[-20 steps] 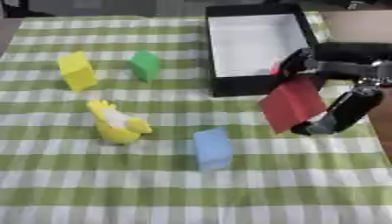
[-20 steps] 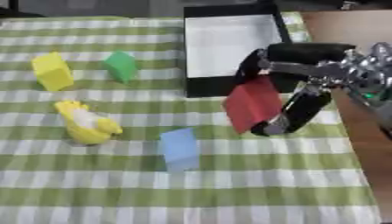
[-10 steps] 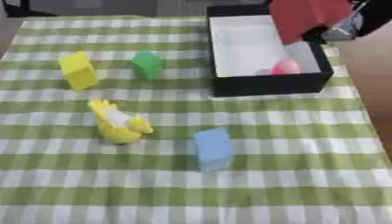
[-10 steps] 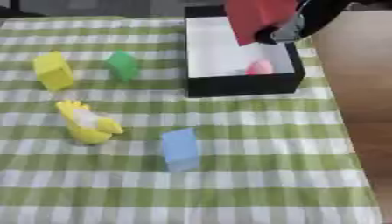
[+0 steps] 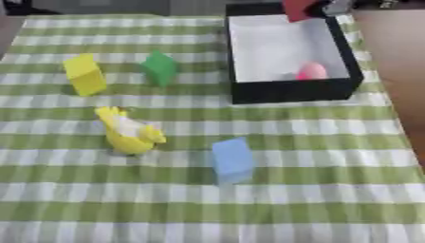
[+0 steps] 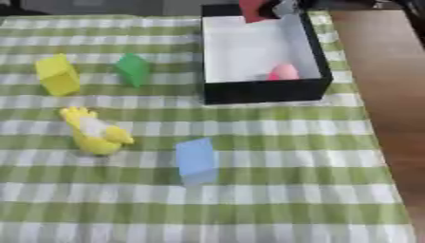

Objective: Pick up objects on the table and place them in the box.

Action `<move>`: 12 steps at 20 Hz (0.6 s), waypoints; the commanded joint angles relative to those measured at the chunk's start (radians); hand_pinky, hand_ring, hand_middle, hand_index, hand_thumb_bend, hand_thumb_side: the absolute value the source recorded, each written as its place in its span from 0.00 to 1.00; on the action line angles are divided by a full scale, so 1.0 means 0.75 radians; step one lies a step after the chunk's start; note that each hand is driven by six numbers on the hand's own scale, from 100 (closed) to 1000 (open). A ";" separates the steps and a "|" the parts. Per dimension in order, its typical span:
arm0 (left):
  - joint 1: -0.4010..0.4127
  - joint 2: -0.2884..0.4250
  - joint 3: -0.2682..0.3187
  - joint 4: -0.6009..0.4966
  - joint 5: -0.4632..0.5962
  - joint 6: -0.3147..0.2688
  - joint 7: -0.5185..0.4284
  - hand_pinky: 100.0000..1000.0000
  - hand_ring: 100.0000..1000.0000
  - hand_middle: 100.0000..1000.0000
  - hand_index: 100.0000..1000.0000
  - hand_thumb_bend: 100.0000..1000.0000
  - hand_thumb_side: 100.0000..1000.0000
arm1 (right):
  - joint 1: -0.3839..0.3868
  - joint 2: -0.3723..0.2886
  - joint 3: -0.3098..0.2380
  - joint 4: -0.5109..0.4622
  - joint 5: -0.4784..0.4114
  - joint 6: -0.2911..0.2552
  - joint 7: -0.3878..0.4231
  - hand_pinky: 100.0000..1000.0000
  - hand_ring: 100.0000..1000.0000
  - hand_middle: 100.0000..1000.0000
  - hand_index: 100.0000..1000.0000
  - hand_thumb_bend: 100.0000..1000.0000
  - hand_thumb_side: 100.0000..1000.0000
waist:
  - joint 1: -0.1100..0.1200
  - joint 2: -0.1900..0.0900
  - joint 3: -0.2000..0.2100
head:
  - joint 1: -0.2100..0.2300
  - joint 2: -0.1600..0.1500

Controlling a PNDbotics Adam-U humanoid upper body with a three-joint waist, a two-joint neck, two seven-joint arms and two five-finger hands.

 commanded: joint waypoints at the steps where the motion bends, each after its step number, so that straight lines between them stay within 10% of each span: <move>1: -0.026 0.044 0.001 -0.028 -0.002 0.000 -0.007 0.68 0.72 0.76 0.83 0.24 0.57 | -0.039 0.026 0.005 0.112 0.077 0.018 -0.015 0.82 0.64 0.46 0.56 0.27 0.03 | -0.017 0.008 0.008 | -0.020 -0.003; 12: -0.043 0.044 -0.005 -0.032 0.001 0.003 -0.016 0.68 0.72 0.76 0.83 0.24 0.57 | -0.083 0.176 0.001 0.488 0.308 -0.184 -0.087 0.81 0.64 0.47 0.57 0.31 0.04 | -0.023 0.030 0.036 | -0.049 -0.013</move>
